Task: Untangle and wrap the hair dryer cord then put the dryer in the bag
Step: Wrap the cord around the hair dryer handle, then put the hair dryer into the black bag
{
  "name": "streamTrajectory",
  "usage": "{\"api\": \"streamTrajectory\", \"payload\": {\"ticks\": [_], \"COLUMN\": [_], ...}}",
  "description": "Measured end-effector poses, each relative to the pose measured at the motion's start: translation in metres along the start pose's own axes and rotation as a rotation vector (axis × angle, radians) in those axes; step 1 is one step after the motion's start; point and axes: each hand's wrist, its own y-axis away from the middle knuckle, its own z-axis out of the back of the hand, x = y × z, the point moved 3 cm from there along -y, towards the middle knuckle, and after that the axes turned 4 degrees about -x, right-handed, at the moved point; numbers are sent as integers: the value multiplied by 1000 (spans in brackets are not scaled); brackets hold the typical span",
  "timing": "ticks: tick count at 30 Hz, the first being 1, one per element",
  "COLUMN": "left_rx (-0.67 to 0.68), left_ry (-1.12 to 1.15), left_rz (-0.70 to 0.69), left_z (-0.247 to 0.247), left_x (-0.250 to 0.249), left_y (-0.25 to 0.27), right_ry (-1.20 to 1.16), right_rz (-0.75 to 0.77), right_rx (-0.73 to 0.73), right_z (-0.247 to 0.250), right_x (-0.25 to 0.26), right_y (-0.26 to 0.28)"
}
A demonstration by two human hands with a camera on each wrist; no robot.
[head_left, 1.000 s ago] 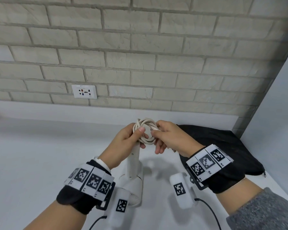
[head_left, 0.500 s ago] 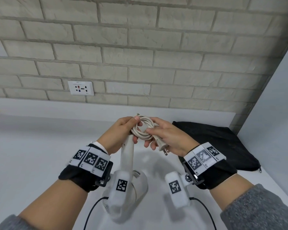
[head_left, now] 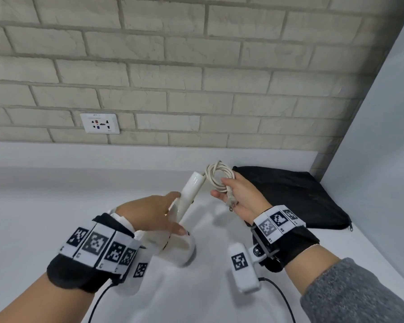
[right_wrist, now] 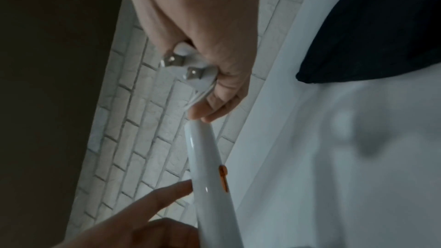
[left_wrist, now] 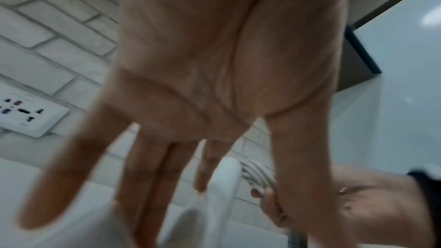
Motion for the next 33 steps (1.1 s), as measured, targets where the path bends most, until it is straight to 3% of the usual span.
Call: {"api": "streamTrajectory", "payload": {"ticks": [5, 12, 17, 20, 23, 28, 31, 33], "left_rx": [-56, 33, 81, 111, 155, 230, 179, 97], "left_ry": [-155, -244, -256, -284, -339, -466, -512, -473], "left_rz": [10, 31, 82, 96, 114, 97, 5, -92], "left_z": [-24, -37, -43, -40, -38, -33, -26, -20], "left_x": [7, 3, 2, 2, 3, -8, -28, -51], "left_y": [-18, -37, -44, -45, -44, -43, -47, -53], "right_ry": [-31, 83, 253, 504, 780, 1113, 1183, 1240], "right_rz": [43, -7, -91, -135, -119, -166, -244, -239], "right_rx": [-124, -342, -407, -441, -413, -189, -82, -104], "right_z": [18, 60, 86, 91, 92, 101, 110, 124], "right_x": [-19, -55, -85, -99, -94, -75, -52, -32], "right_y": [-5, -6, -6, 2, 9, 20, 28, 28]}}
